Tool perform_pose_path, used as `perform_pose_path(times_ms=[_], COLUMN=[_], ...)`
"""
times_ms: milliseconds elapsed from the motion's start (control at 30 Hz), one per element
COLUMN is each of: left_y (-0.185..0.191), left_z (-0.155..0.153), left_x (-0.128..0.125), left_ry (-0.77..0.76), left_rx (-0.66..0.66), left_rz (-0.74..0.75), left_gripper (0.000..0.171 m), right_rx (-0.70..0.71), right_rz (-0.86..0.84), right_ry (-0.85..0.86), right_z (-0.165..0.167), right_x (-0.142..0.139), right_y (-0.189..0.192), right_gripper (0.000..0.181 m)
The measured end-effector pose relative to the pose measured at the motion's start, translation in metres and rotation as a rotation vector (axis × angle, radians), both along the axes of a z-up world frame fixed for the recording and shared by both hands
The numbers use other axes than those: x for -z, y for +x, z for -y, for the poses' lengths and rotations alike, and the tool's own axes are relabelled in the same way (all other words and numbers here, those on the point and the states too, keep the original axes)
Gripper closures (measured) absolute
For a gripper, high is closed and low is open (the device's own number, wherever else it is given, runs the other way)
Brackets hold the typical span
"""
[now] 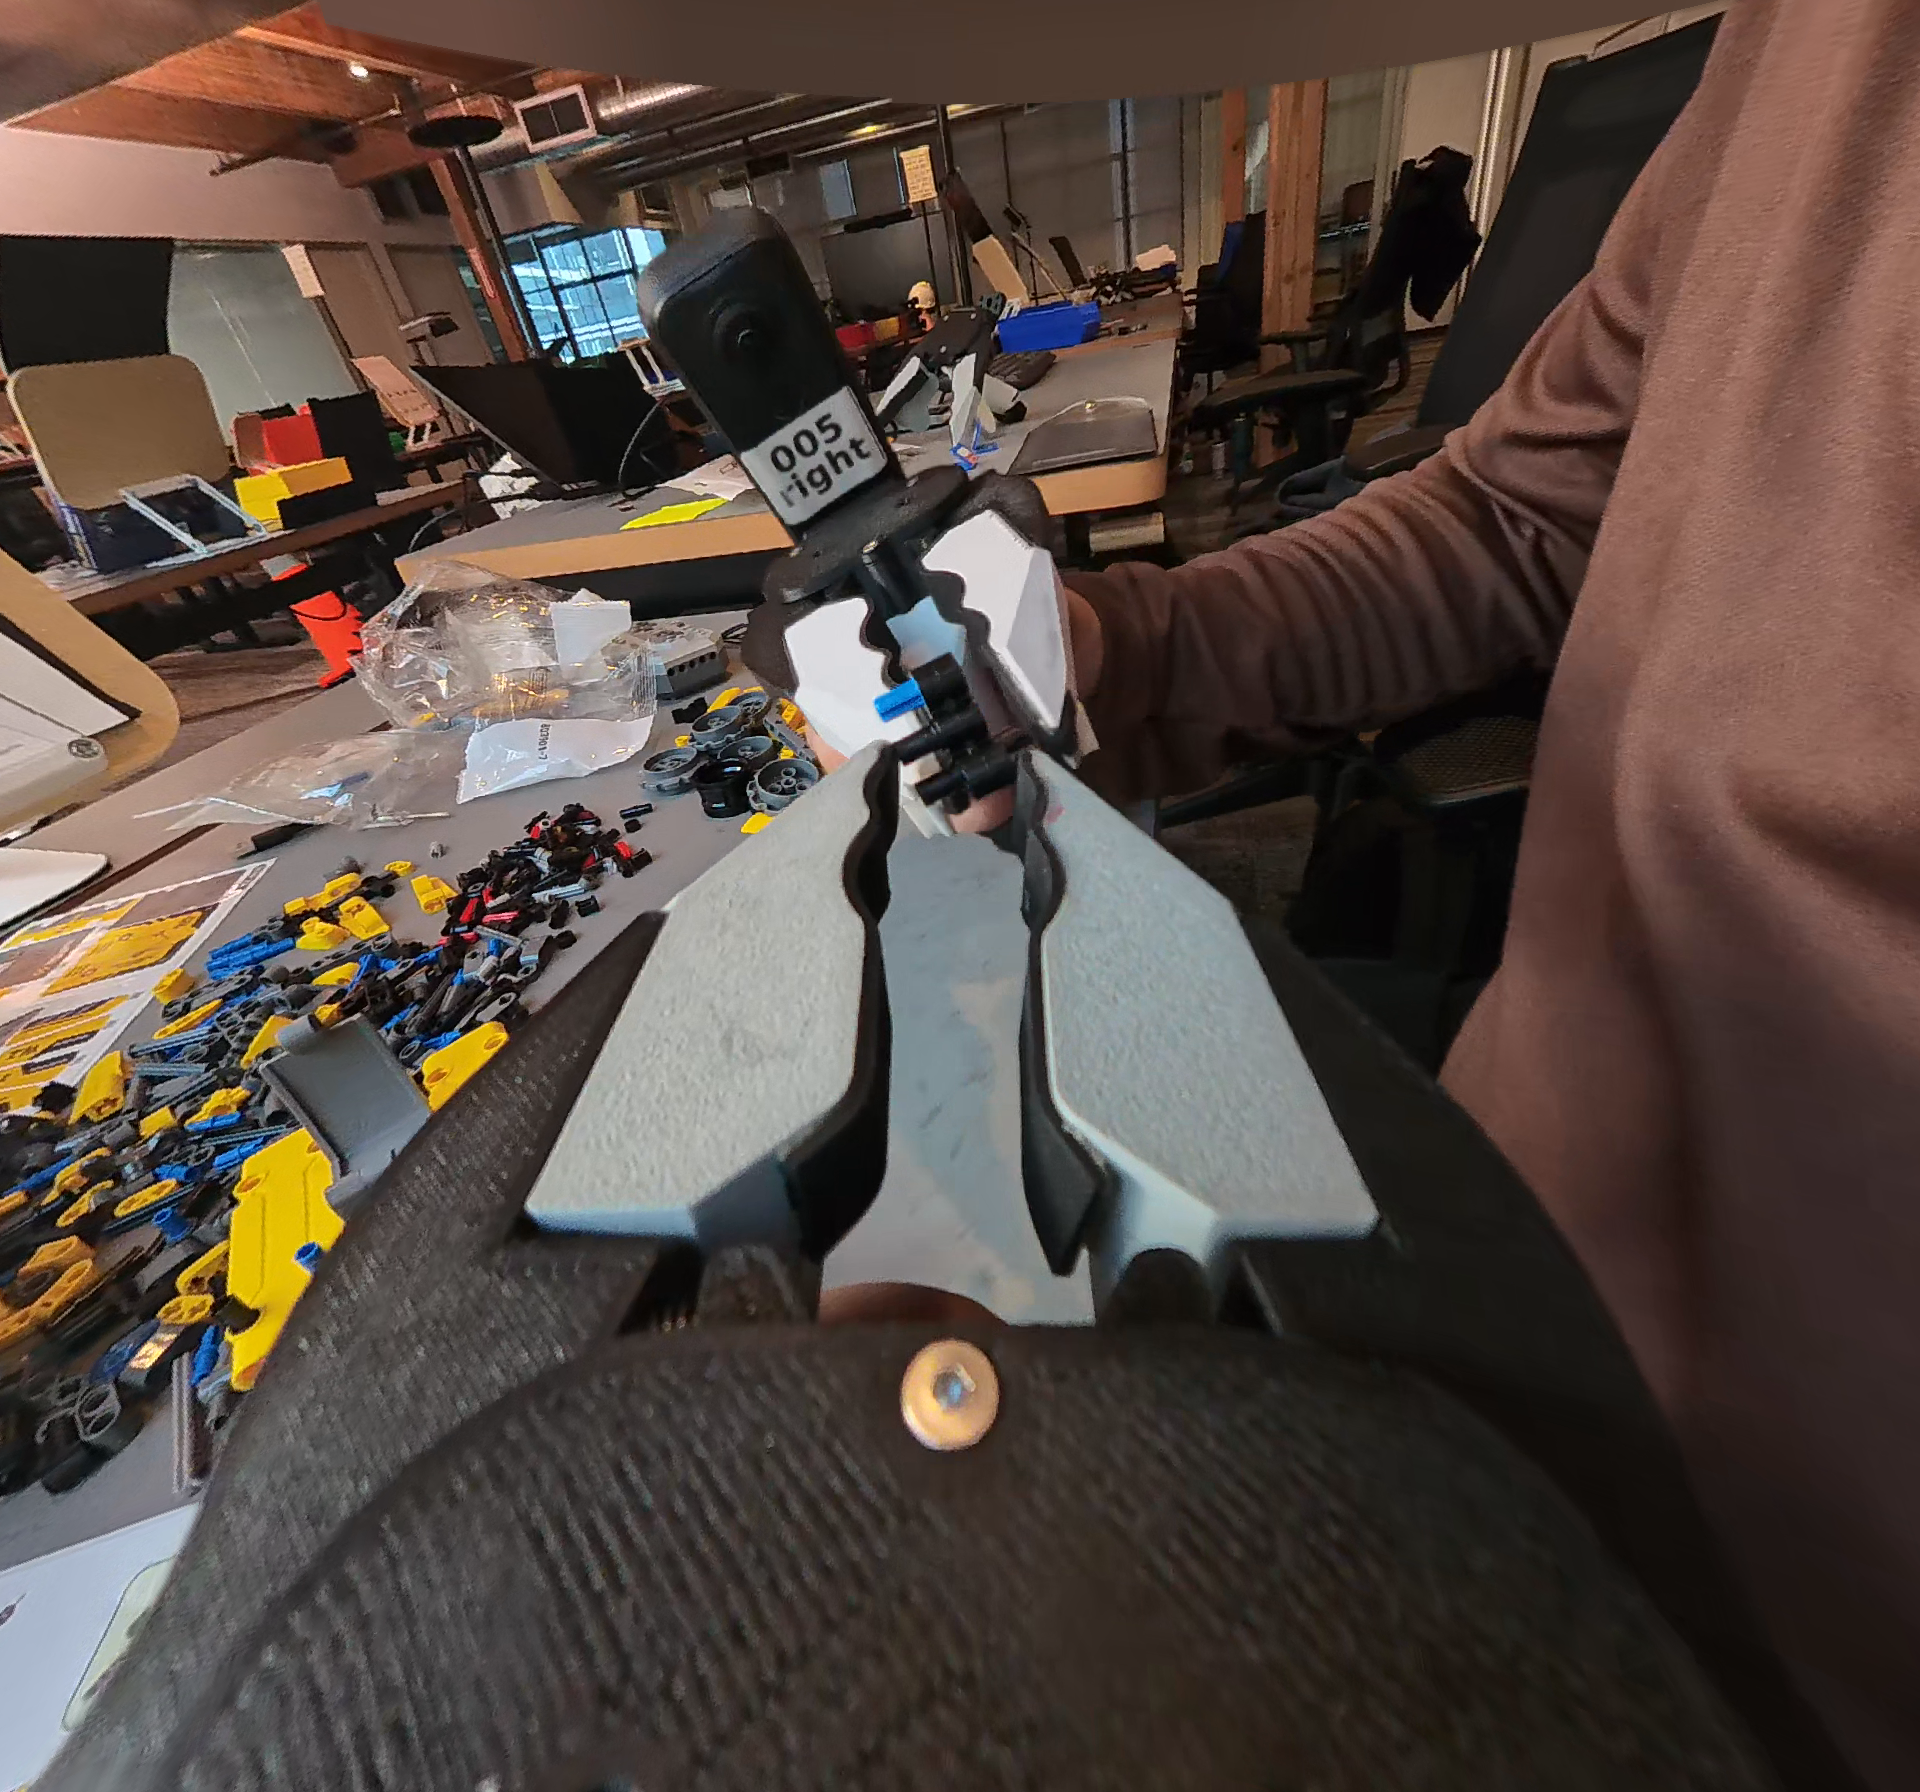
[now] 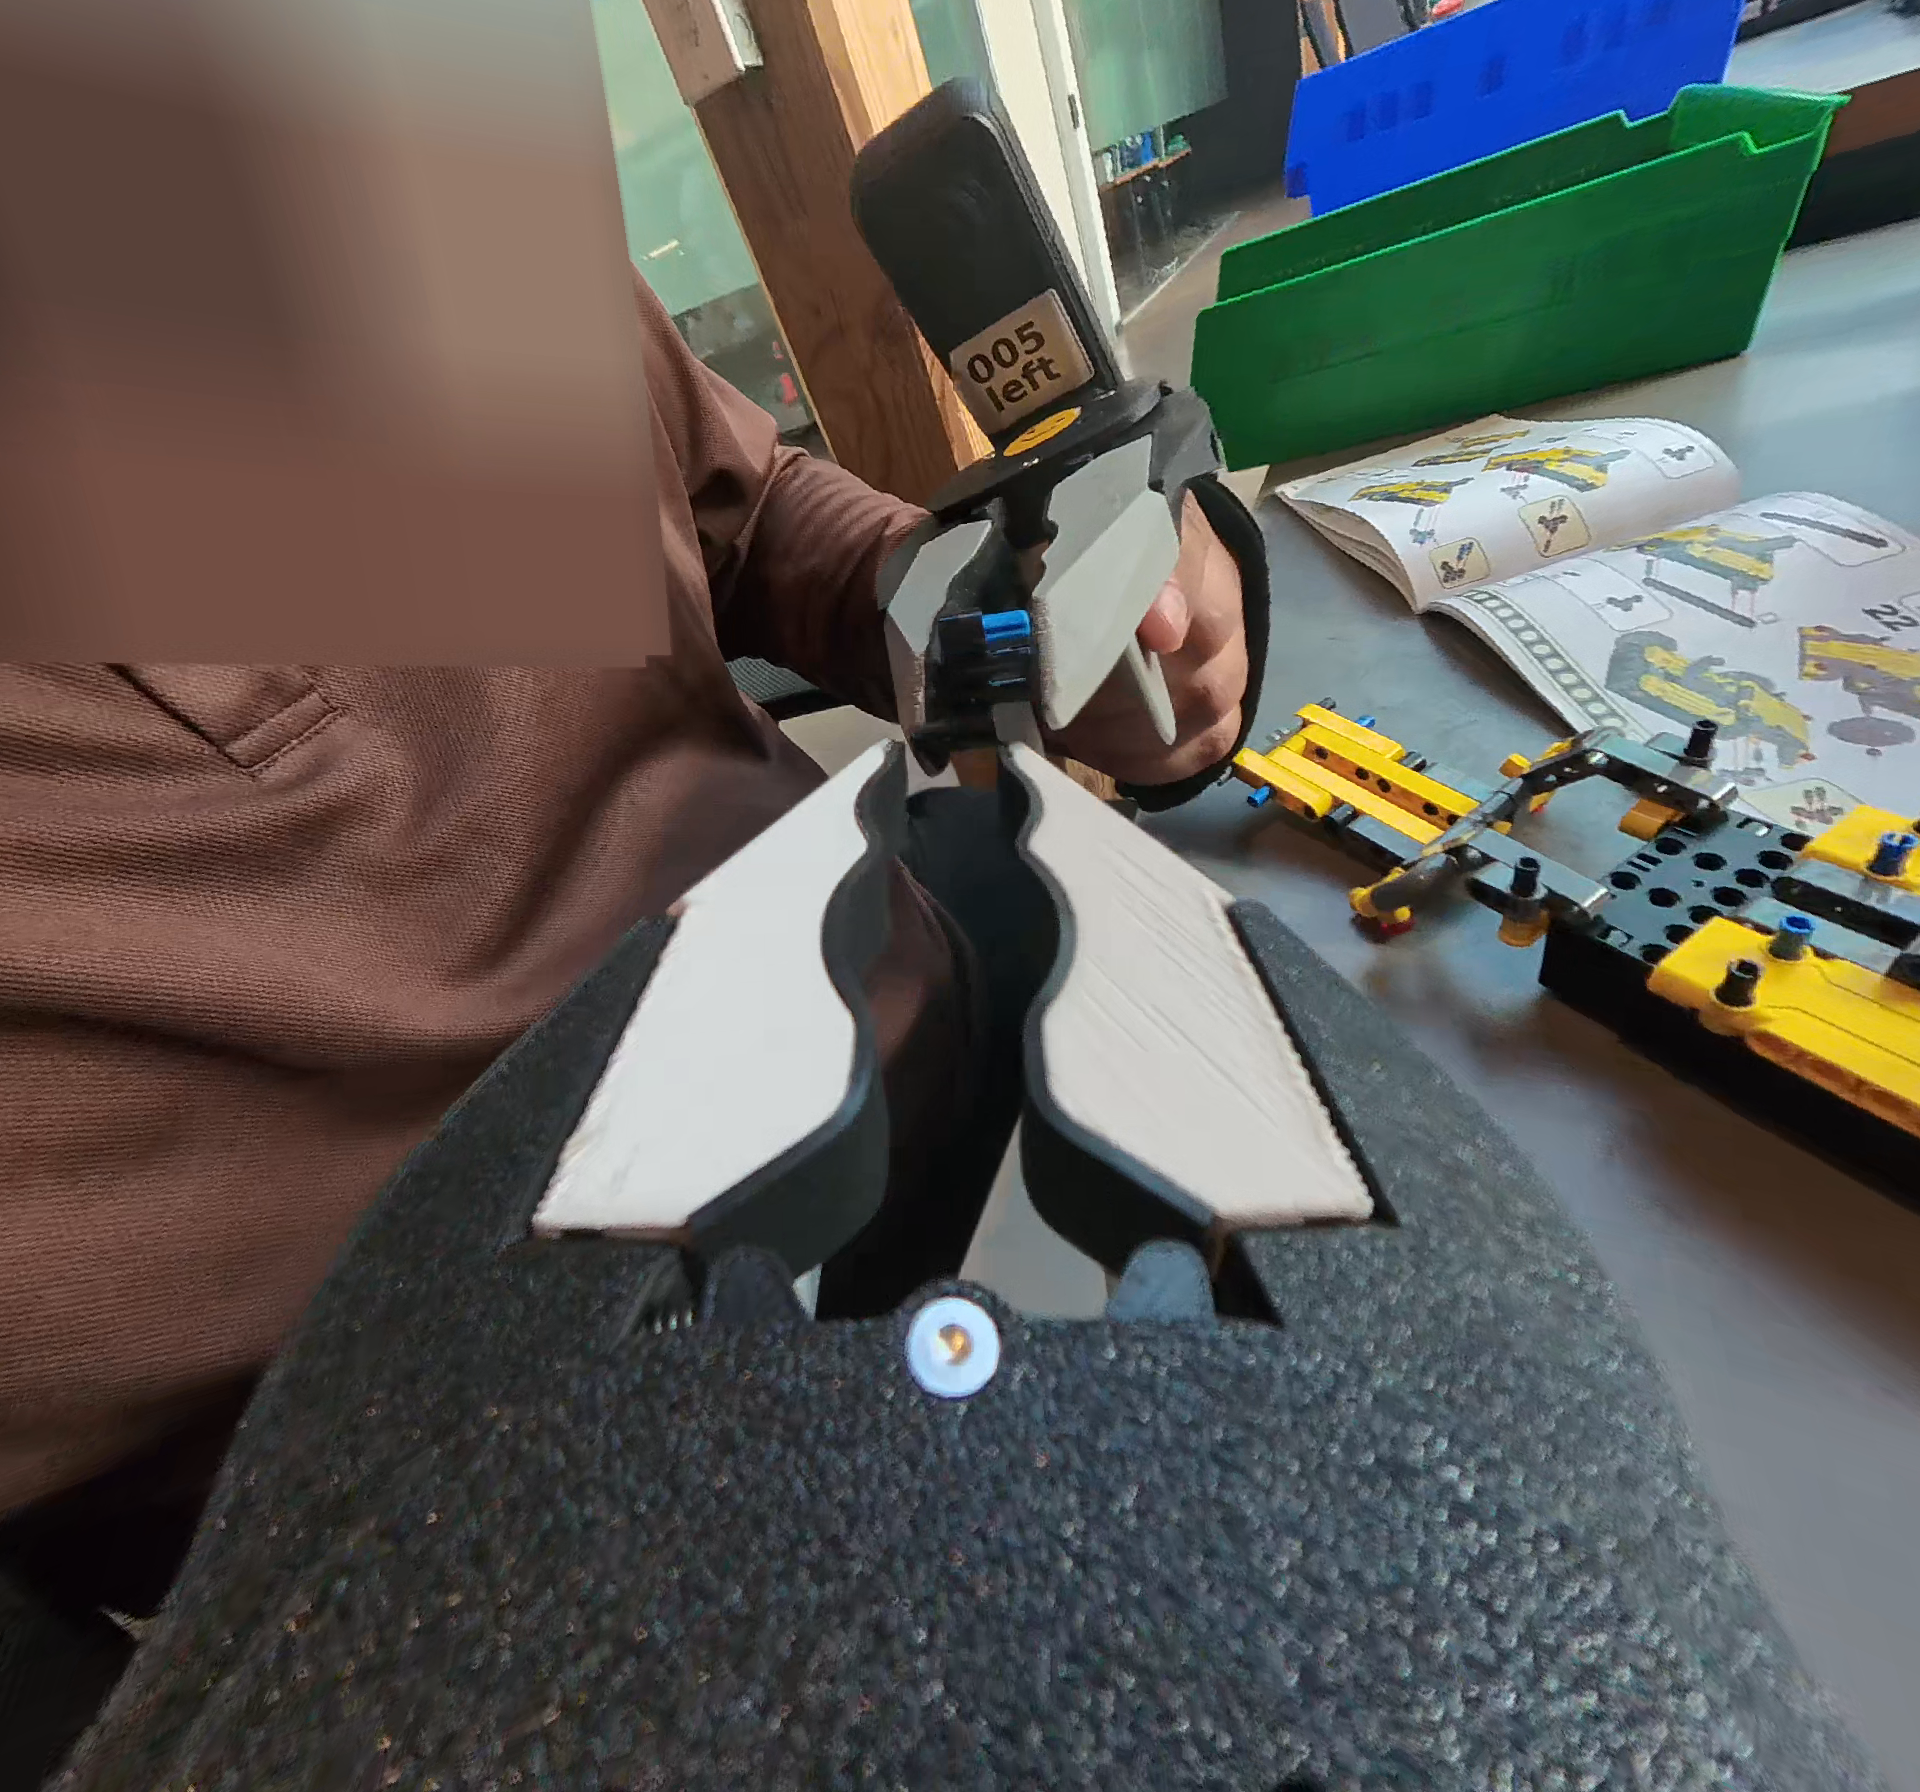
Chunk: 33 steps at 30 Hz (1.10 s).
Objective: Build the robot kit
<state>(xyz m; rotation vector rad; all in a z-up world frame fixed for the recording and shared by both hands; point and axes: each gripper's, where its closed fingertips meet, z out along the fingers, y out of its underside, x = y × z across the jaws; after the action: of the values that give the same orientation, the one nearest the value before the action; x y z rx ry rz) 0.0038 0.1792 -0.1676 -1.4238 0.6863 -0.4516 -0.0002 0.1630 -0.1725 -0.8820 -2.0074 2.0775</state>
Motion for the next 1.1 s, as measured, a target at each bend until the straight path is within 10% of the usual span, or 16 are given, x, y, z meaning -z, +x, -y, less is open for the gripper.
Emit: perform_pose_path(times_ms=[1100], left_y=[-0.019], left_z=[-0.021], left_x=[0.036], left_ry=[-0.154], left_rx=[-0.209], left_rz=[-0.218], left_gripper=[0.158], right_rx=[0.163], right_rz=[0.075], right_ry=[0.071], right_z=[-0.021], right_x=[0.019], right_y=[-0.018], right_gripper=[0.165])
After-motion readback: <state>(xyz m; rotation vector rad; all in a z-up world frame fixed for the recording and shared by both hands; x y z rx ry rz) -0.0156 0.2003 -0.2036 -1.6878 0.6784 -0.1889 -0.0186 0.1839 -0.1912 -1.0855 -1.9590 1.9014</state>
